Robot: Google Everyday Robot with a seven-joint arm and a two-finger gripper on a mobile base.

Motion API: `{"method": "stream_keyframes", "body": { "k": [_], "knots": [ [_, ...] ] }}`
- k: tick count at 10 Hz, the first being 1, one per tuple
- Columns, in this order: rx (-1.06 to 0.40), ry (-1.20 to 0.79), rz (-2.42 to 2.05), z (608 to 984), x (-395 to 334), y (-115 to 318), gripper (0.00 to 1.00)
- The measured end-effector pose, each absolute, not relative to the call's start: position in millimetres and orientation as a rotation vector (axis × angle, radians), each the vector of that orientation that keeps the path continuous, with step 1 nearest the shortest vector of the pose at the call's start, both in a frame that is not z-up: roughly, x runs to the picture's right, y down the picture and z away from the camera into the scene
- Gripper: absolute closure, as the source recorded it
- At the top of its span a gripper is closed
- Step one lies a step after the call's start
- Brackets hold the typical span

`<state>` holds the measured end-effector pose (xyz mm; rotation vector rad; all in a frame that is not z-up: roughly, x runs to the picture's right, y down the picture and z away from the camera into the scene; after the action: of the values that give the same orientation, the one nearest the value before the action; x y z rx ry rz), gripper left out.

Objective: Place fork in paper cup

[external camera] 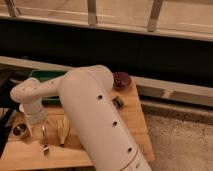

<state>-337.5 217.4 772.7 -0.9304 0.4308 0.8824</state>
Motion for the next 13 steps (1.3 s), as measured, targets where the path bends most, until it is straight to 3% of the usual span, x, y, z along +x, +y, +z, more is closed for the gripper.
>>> {"method": "stream_keyframes", "body": {
  "k": [6, 8, 10, 12, 13],
  "knots": [
    [-0.982, 0.512, 0.869, 787, -339, 252, 0.37],
    [-0.99, 0.547, 0.878, 791, -334, 254, 0.53],
    [-0.986, 0.541, 0.883, 793, -332, 250, 0.77],
    [-0.987, 0.543, 0.88, 792, -334, 250, 0.95],
    [-0.99, 0.55, 0.882, 794, -333, 252, 0.99]
  ]
}}
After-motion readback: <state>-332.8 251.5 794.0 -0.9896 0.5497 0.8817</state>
